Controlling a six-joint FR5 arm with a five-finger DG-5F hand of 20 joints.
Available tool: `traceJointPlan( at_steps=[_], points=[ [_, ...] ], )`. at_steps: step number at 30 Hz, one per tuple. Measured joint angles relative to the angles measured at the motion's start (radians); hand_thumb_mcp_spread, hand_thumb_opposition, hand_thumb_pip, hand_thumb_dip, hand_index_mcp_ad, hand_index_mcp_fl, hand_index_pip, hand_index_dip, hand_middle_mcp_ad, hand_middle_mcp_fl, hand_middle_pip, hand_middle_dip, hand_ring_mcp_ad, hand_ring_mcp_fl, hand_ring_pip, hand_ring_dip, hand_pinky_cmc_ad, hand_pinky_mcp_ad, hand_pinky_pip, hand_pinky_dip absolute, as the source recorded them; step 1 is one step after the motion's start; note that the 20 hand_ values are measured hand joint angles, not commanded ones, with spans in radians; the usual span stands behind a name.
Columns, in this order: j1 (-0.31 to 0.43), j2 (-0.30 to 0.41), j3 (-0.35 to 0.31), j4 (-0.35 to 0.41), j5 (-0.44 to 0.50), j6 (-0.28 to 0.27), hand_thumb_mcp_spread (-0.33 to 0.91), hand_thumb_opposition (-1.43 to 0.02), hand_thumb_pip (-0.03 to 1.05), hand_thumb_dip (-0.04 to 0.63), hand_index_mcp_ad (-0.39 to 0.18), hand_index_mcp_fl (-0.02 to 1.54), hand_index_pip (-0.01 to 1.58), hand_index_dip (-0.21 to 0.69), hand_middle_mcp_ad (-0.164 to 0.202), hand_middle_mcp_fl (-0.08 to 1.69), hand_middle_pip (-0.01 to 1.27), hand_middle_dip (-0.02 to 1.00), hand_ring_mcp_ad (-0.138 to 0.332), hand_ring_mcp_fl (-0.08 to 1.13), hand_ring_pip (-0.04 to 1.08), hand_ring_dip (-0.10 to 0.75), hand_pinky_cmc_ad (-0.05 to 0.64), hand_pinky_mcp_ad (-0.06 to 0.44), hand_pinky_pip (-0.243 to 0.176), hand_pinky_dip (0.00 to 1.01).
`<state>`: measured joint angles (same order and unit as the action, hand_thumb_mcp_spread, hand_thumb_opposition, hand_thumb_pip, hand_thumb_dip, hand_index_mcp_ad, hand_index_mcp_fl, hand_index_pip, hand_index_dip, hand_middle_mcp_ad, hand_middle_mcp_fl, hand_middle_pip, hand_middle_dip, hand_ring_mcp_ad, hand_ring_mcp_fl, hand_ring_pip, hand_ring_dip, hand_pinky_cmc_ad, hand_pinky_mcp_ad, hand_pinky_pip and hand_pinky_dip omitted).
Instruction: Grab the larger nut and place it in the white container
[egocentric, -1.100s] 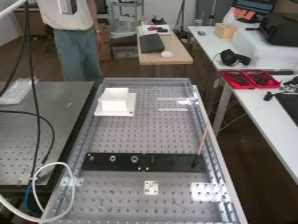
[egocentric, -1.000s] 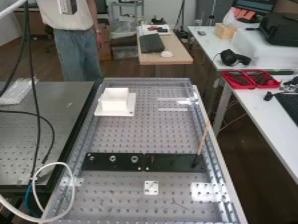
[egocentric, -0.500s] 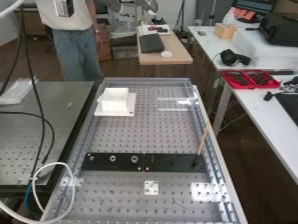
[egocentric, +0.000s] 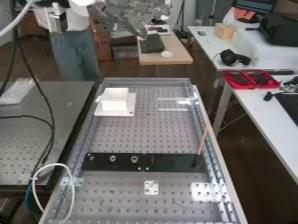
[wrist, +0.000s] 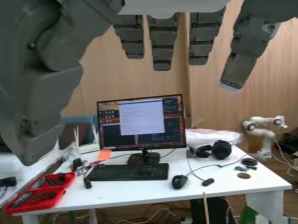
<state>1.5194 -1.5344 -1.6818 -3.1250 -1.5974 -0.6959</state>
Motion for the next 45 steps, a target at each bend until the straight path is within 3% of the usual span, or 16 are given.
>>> traceJointPlan(
  at_steps=[10, 20, 25, 27, 32, 40, 45],
  points=[
    [-0.082, -0.015, -0.082, 0.031, -0.065, 0.000, 0.19, -0.81, 0.56, 0.093, -0.010, 0.05, 0.10, -0.061, 0.087, 0.06, 0.14, 0.23, 0.187, 0.02, 0.10, 0.164, 0.393, 0.361, -0.091, 0.70],
    [-0.168, -0.019, -0.189, 0.155, -0.156, -0.031, 0.19, -0.84, 0.63, 0.108, -0.010, 0.05, 0.10, -0.117, 0.087, 0.06, 0.14, 0.24, 0.185, 0.02, 0.10, 0.164, 0.393, 0.361, -0.091, 0.71],
    [-0.178, -0.027, -0.241, 0.218, -0.159, -0.043, 0.19, -0.85, 0.66, 0.126, -0.016, 0.06, 0.25, -0.143, 0.084, 0.10, 0.14, 0.24, 0.185, 0.02, 0.10, 0.164, 0.394, 0.361, -0.091, 0.71],
    [-0.181, -0.036, -0.250, 0.226, -0.158, -0.044, 0.19, -0.85, 0.73, 0.129, -0.024, 0.06, 0.34, -0.143, 0.087, 0.10, 0.14, 0.24, 0.185, 0.02, 0.10, 0.164, 0.394, 0.361, -0.091, 0.71],
    [-0.200, -0.061, -0.268, 0.247, -0.178, -0.048, 0.19, -0.88, 0.73, 0.140, -0.049, 0.06, 0.54, -0.143, 0.087, 0.08, 0.14, 0.24, 0.187, 0.01, 0.10, 0.164, 0.394, 0.361, -0.091, 0.71],
    [-0.290, -0.134, -0.268, 0.278, -0.307, -0.048, 0.22, -0.90, 0.73, 0.157, -0.084, 0.03, 0.90, -0.143, 0.087, 0.01, 0.14, 0.24, 0.190, 0.01, 0.11, 0.164, 0.394, 0.360, -0.091, 0.71],
    [-0.334, -0.193, -0.267, 0.318, -0.412, -0.064, 0.23, -0.91, 0.73, 0.157, -0.117, 0.04, 1.03, -0.143, 0.086, 0.01, 0.14, 0.24, 0.188, 0.01, 0.11, 0.164, 0.394, 0.363, -0.091, 0.71]
  ],
)
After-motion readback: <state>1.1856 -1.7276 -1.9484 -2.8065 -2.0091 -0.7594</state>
